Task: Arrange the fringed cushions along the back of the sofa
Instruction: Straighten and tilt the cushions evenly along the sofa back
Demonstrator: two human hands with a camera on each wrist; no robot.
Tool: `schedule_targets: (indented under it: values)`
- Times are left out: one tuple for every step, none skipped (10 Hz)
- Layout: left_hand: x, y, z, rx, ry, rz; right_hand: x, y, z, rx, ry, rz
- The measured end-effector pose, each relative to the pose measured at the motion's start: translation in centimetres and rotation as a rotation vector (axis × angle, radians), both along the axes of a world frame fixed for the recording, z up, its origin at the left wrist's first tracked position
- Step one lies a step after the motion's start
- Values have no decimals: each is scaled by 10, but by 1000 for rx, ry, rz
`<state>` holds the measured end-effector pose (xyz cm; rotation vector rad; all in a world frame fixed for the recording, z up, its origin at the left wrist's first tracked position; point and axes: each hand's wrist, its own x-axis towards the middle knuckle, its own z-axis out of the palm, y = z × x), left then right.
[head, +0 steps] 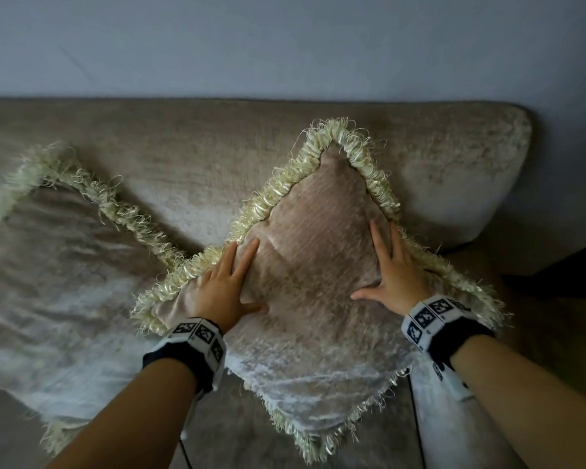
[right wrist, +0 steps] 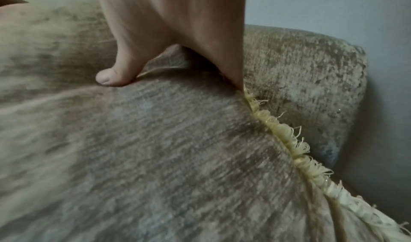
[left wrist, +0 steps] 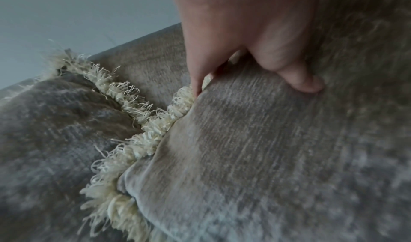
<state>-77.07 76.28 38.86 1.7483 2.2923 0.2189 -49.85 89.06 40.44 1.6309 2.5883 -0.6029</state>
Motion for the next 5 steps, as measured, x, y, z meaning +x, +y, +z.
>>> schedule_targets:
  values:
    - [7, -23, 7, 79, -79, 41, 4, -8, 5, -28, 6, -30]
    - [7, -56, 23, 55, -82, 99, 13, -15, 12, -78, 12, -63]
    - [5, -84, 54, 24, -48, 162, 14, -27, 32, -124, -4, -136]
    - [14, -112, 98, 95, -49, 201, 11, -45, 66, -77, 8, -94]
    - [31, -142, 143, 214, -19, 244, -7, -72, 108, -49, 29, 27]
